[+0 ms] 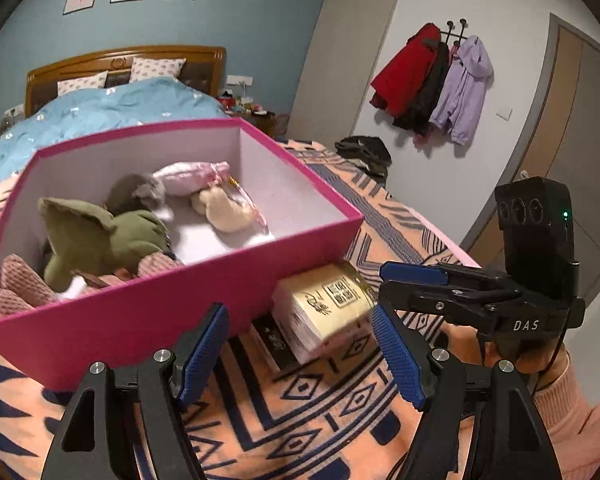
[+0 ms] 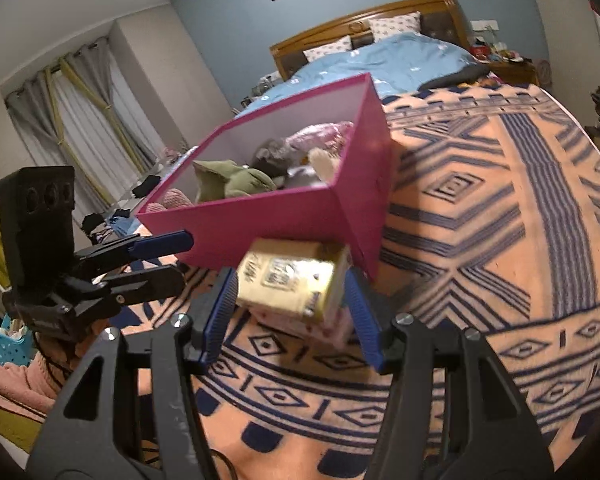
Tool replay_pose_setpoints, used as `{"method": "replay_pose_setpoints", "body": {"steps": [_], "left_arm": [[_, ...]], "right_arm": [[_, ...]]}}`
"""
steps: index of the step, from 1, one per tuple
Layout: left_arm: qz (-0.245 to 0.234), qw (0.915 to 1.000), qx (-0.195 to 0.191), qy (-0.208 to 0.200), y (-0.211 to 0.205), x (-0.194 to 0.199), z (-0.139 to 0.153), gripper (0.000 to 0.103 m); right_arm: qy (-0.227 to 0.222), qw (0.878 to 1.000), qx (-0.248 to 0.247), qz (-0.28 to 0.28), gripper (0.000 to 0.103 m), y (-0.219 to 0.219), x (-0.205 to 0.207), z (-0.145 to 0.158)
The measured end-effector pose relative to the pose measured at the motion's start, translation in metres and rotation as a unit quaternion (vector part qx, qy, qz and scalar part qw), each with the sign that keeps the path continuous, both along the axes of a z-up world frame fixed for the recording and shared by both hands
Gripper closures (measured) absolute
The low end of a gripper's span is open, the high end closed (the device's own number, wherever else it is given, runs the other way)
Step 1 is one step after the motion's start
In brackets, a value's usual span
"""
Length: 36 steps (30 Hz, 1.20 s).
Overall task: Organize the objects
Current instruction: 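Move both grippers to the gold-wrapped tissue pack and close on it, then lift the gold tissue pack with both grippers up toward the box rim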
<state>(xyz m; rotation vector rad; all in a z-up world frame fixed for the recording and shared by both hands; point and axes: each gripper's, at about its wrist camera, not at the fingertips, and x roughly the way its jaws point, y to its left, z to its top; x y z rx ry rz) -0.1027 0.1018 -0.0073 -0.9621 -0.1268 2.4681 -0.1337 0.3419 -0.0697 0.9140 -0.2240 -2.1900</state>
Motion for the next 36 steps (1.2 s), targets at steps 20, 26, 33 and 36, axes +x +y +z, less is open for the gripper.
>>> {"method": "replay_pose_setpoints", "body": {"steps": [20,26,33,36], "left_arm": [[-0.022,0.9990,0.002,-0.040,0.025,-0.009,-0.015,0.058],[-0.024,0.9988,0.002,-0.044,0.028,-0.012,-0.016,0.061],[-0.027,0.9984,0.009,-0.049,0.027,-0.013,-0.017,0.061],[-0.027,0.9982,0.012,-0.051,0.027,-0.012,-0.018,0.061]], "right_arm": [[-0.025,0.999,-0.021,-0.004,0.046,0.001,-0.010,-0.012],[-0.034,0.999,-0.024,-0.001,0.048,-0.002,-0.014,-0.014],[-0.038,0.999,-0.023,0.003,0.055,-0.005,-0.015,-0.015],[-0.044,0.999,-0.029,0.001,0.056,-0.003,-0.016,-0.016]]}}
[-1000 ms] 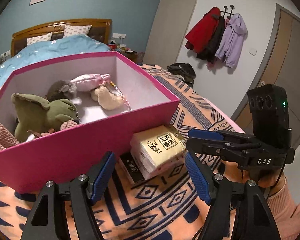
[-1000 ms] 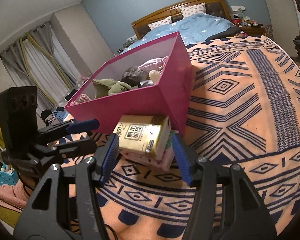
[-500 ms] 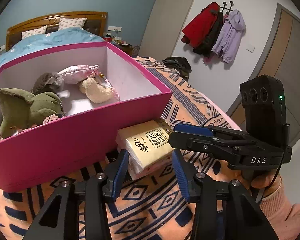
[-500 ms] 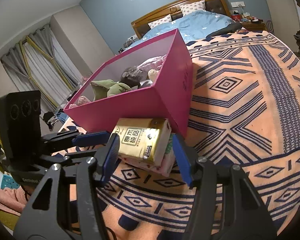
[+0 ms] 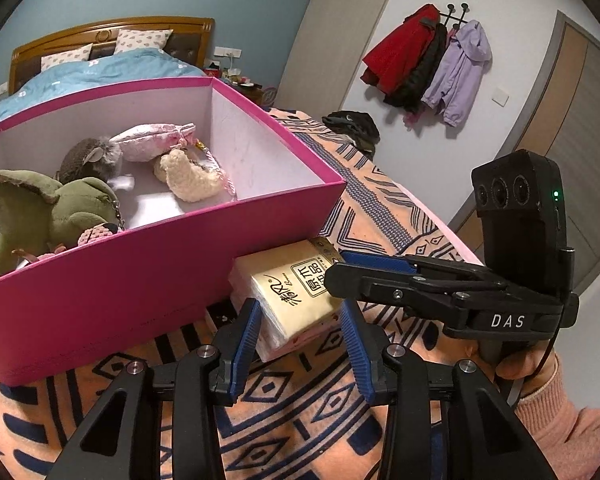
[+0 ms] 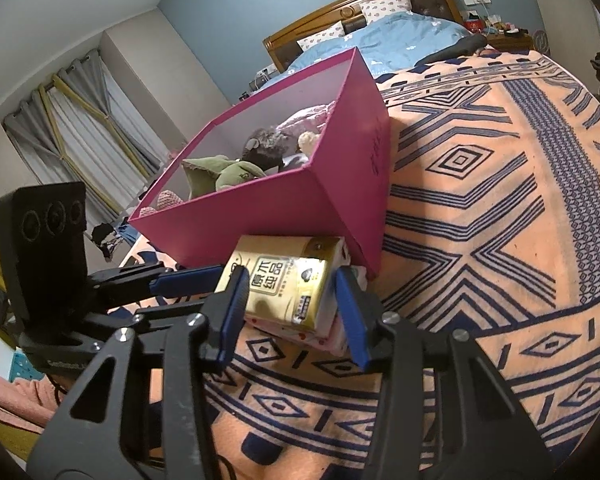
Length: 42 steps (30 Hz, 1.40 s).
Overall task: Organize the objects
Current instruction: 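Lift the gold tissue pack with both grippers up toward the box rim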
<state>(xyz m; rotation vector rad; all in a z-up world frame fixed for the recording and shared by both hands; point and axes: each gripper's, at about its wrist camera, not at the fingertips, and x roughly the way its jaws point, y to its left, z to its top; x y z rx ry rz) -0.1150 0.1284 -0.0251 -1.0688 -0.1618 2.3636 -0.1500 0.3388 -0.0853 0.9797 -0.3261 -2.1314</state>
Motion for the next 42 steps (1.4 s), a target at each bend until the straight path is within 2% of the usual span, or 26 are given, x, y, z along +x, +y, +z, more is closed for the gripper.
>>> {"method": "replay_pose_setpoints", "body": {"steps": [5,11,21,42], "left_arm": [[-0.001,1.0000,0.003,-0.007,0.001,0.000,-0.003,0.061],[-0.003,1.0000,0.002,-0.002,0.000,0.002,-0.001,0.061],[-0.006,0.9999,0.004,0.009,-0.003,0.011,0.004,0.061],[-0.016,0.9991,0.003,0.039,-0.007,0.027,0.016,0.061]], "right_arm": [[-0.015,1.000,0.000,-0.003,0.057,0.000,-0.002,-0.007],[0.008,1.000,0.017,-0.005,0.060,-0.002,0.006,-0.001],[0.033,0.999,0.035,-0.001,0.060,-0.006,0.017,0.007],[0.048,0.999,0.022,0.002,0.060,-0.005,0.030,0.020]]}}
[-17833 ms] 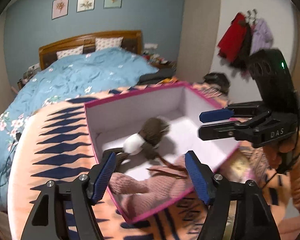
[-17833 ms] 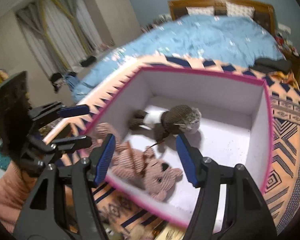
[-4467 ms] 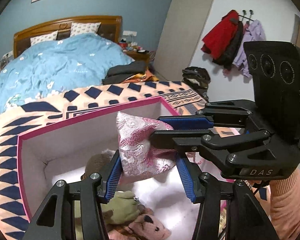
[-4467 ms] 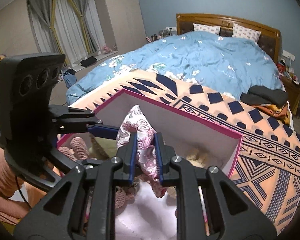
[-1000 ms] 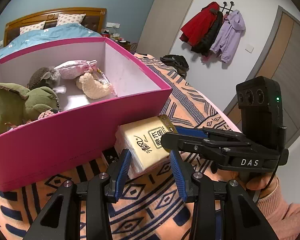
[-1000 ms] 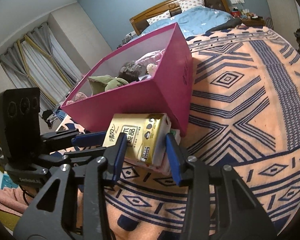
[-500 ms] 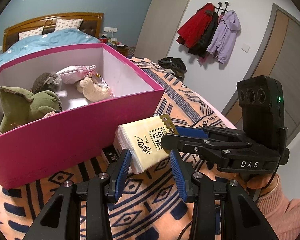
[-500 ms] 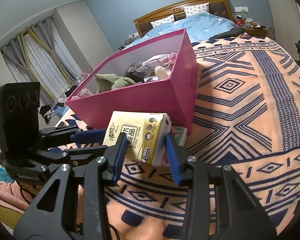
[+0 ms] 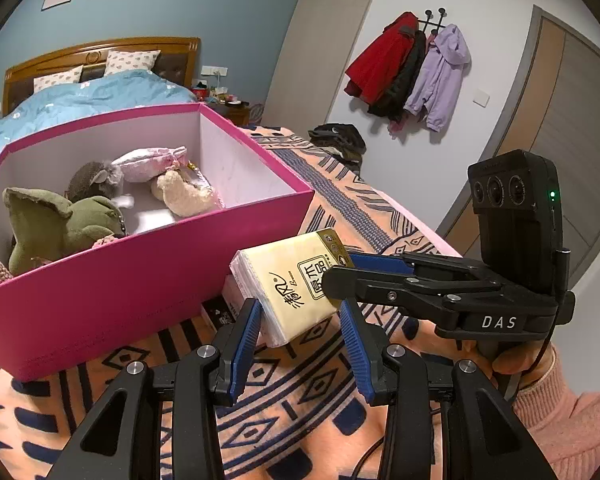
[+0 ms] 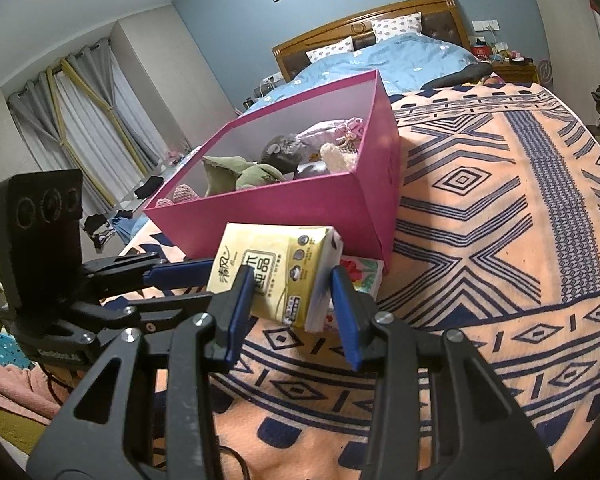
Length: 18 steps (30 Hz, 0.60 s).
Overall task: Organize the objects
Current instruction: 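Lift the gold tissue pack with both grippers up toward the box rim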
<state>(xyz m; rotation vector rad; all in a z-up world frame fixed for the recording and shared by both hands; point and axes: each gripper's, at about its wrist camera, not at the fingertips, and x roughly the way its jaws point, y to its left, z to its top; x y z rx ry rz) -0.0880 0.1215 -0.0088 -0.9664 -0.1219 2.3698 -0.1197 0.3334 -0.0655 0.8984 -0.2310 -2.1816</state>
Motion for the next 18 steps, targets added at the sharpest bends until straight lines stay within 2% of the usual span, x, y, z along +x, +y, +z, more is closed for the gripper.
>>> {"method": "replay_pose_setpoints", "body": {"steps": [18], "left_arm": [[0.001,0.9999,-0.003,0.016,-0.0013,0.0051,0.0088,0.061]], "right_arm": [[0.013,1.000,-0.005,0.003,0.060,0.0005,0.0065,0.0104]]}}
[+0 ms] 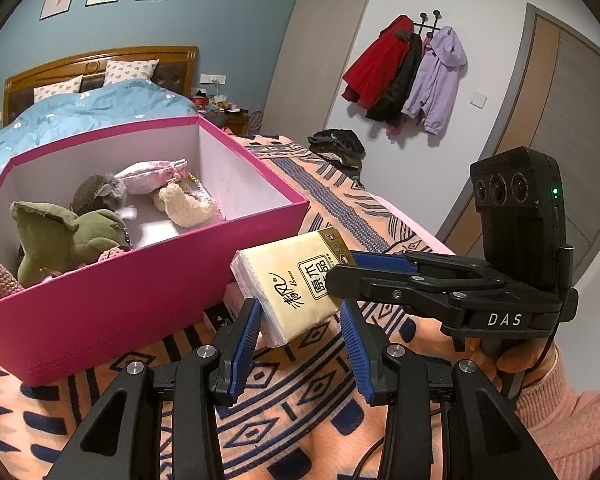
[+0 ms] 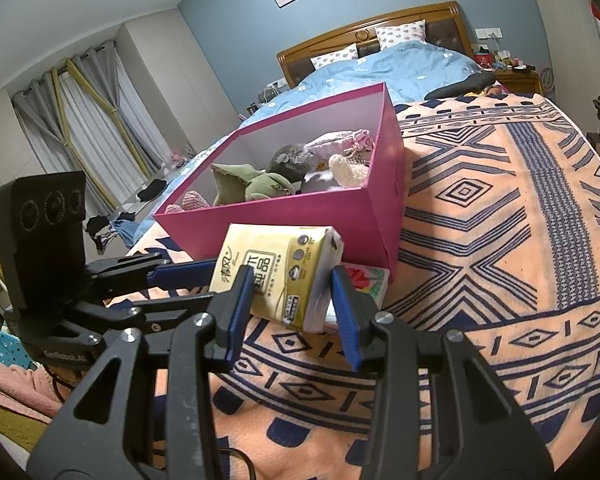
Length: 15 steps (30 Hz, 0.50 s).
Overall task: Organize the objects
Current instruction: 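Lift the gold tissue pack with both grippers up toward the box rim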
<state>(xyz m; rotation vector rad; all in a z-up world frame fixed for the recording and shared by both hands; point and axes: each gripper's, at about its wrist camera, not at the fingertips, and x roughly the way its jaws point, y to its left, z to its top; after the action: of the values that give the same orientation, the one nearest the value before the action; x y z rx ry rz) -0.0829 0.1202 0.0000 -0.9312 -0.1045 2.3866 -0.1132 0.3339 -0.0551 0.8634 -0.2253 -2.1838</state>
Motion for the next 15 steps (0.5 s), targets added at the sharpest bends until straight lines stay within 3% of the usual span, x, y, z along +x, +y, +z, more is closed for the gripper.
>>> {"method": "replay_pose_setpoints", "body": {"steps": [15], "left_arm": [[0.005,0.9999,0.003,0.014,-0.007,-0.001,0.010,0.061]], "right_arm": [[0.021,1.000,-0.001,0.008,0.060,-0.005,0.004,0.016]]}}
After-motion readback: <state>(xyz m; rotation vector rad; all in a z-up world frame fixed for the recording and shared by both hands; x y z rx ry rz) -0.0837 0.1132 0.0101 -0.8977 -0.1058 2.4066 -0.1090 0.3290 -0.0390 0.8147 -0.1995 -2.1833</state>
